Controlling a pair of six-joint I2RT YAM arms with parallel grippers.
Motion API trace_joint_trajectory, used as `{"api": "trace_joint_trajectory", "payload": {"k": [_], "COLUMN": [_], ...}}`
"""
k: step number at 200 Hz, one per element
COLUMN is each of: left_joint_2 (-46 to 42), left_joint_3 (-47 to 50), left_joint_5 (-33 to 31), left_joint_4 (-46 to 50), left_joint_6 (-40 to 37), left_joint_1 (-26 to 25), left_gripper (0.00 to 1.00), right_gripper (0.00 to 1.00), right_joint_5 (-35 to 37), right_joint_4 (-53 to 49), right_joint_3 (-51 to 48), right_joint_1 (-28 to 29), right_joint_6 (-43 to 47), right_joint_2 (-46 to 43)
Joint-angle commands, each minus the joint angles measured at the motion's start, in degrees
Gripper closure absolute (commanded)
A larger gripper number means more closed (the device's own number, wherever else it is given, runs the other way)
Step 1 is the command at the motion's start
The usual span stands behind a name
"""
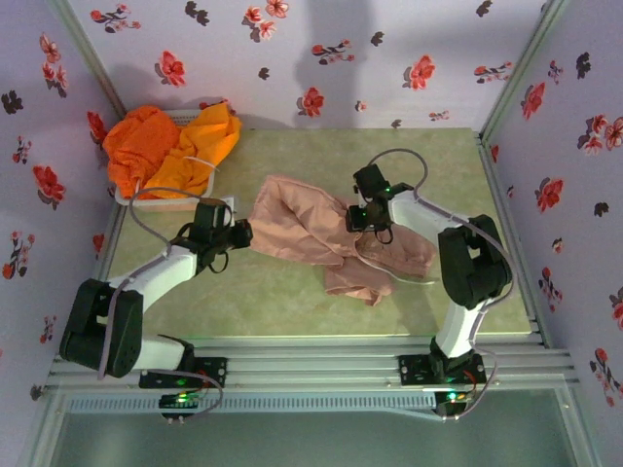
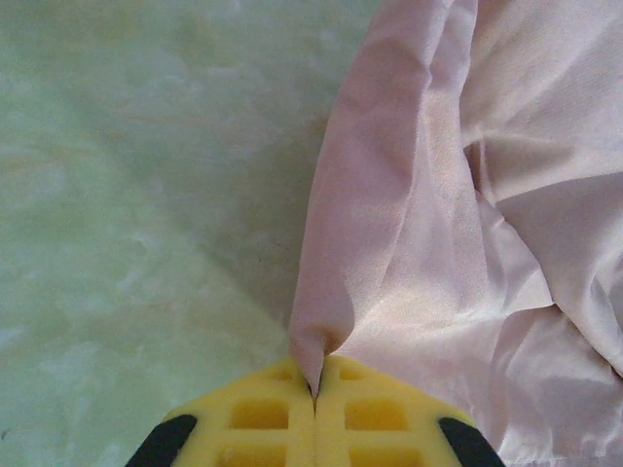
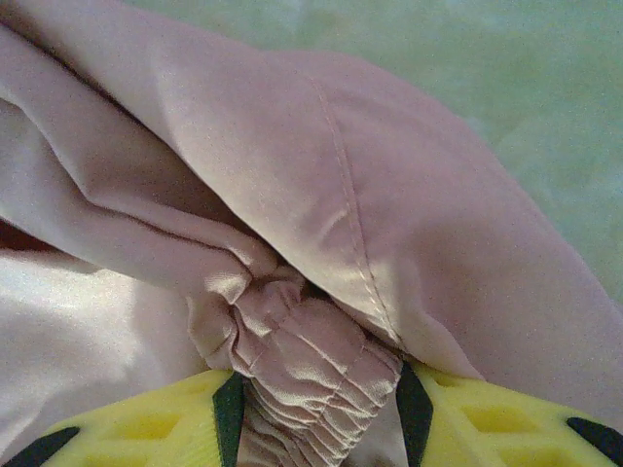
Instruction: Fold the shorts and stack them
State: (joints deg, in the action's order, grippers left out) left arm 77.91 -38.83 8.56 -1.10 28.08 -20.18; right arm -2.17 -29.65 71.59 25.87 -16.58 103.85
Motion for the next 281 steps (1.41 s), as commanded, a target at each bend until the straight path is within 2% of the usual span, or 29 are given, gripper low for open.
{"api": "trace_joint_trajectory", "payload": {"k": [1, 38, 83, 100, 142, 166, 214, 241, 281], "left_joint_2": [0.92, 1.37, 1.54, 1.46, -1.34, -3.14, -3.25, -2.13, 0.49], "left_joint_3": [0.54, 0.72, 0.68, 0.44, -5.66, -15.06, -40.88, -55.72, -76.57], "left_joint_5": [-0.87, -0.82, -0.82, -0.81, -1.19, -3.02, -4.54, -5.16, -6.02], "left_joint_4": [-0.57, -1.01, -1.18, -1.18, 3.79, 10.9, 23.88, 29.44, 36.96], "left_joint_6": [-0.32, -0.15, -0.23, -0.21, -2.91, -7.15, -13.55, -16.12, -18.05], "left_joint_1": [0.58, 0.59, 0.54, 0.55, 0.63, 1.3, 5.77, 7.76, 9.85], "left_gripper": [1.0, 1.0, 1.0, 1.0, 1.0, 1.0, 1.0, 1.0, 1.0], "right_gripper": [0.52, 0.57, 0.84, 1.0, 1.0, 1.0, 1.0, 1.0, 1.0], "right_joint_5": [-0.88, -2.75, -3.31, -3.53, 0.37, 3.72, 6.4, 3.75, -5.51], "right_joint_4": [1.48, 1.56, 2.91, 3.1, 1.15, 0.12, 2.34, 5.21, 9.8], "right_joint_3": [2.36, 3.17, 2.4, 2.46, 5.65, 10.0, 18.89, 22.97, 26.42], "right_joint_1": [-0.25, -0.29, -0.55, -0.67, -1.22, -1.66, -2.57, -2.53, -1.72], "right_joint_6": [1.09, 1.55, 1.55, 1.55, 4.08, 6.56, 10.12, 11.36, 9.49], "right_joint_2": [1.39, 3.01, 3.69, 3.4, -3.21, -10.43, -24.83, -31.72, -39.57]}}
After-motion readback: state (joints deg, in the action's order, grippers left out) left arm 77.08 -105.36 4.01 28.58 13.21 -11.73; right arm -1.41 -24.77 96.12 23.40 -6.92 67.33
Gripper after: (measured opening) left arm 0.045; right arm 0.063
